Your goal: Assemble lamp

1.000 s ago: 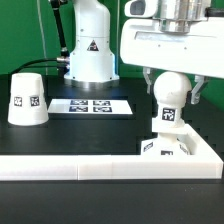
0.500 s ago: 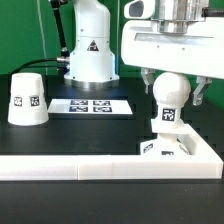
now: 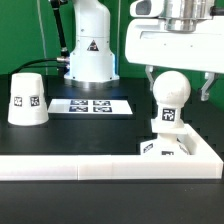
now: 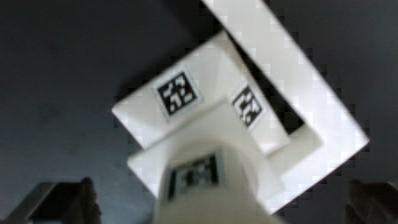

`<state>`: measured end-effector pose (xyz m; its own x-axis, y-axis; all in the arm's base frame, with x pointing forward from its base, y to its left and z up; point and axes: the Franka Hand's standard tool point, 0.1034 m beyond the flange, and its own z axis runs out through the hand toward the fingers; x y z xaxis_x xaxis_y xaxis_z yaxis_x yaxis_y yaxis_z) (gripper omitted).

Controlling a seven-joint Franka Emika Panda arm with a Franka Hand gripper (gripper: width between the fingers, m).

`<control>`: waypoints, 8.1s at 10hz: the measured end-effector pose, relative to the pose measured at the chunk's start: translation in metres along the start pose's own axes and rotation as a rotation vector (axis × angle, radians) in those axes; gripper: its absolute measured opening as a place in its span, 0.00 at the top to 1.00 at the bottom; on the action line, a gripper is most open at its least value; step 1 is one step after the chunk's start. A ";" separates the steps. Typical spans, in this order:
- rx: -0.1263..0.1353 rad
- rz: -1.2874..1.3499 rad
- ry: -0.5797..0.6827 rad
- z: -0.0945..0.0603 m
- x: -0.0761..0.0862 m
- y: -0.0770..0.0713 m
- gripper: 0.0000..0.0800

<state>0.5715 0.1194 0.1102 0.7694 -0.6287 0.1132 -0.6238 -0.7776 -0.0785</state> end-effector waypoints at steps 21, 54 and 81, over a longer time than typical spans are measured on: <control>-0.008 -0.479 0.072 -0.016 0.053 0.242 0.13; 0.011 -0.406 -0.073 -0.017 0.005 0.223 0.94; 0.097 -0.311 -0.021 -0.127 0.041 -0.037 0.94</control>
Offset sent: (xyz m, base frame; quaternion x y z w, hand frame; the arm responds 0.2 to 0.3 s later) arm 0.0000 0.0000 0.0000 0.0000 0.0000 0.0000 1.0000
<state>0.6086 0.1240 0.2435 0.9244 -0.3599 0.1266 -0.3430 -0.9293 -0.1370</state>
